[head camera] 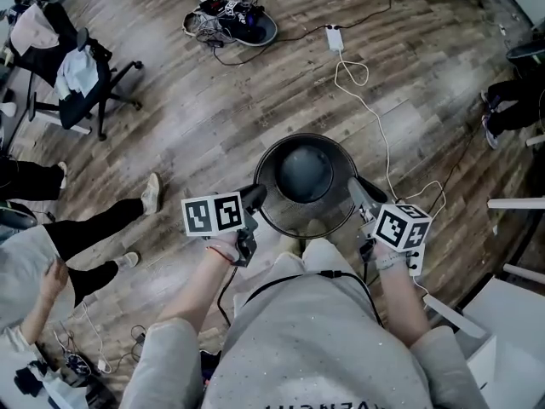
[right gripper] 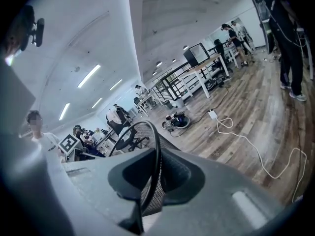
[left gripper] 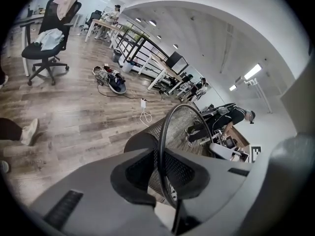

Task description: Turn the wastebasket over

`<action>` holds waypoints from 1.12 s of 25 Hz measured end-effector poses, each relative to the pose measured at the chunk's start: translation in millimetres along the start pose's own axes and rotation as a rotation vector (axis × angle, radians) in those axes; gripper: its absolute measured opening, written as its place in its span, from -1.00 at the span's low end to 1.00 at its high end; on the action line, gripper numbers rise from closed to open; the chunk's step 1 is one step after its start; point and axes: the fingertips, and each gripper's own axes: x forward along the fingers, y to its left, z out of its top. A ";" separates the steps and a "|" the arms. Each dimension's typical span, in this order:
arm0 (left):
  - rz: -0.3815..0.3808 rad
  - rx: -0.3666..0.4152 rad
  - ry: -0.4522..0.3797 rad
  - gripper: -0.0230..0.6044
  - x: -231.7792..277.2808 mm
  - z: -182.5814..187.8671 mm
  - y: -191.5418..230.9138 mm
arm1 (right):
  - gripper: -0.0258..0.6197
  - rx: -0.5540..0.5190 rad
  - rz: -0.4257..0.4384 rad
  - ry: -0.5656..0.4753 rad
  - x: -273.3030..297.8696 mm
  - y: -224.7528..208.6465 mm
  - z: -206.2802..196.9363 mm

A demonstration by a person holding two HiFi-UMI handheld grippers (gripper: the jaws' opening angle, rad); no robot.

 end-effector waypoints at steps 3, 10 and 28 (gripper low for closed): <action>-0.003 -0.010 -0.004 -0.76 -1.8 1.4 1.2 | -0.81 -0.009 0.004 0.004 2.3 2.1 1.7; -0.007 -0.034 -0.009 -0.75 -2.7 -1.2 -1.3 | -0.82 -0.021 0.002 0.017 1.8 1.4 3.4; -0.015 -0.074 0.010 -0.75 10.8 -13.5 -13.3 | -0.81 -0.015 0.001 0.041 -9.9 -13.7 6.7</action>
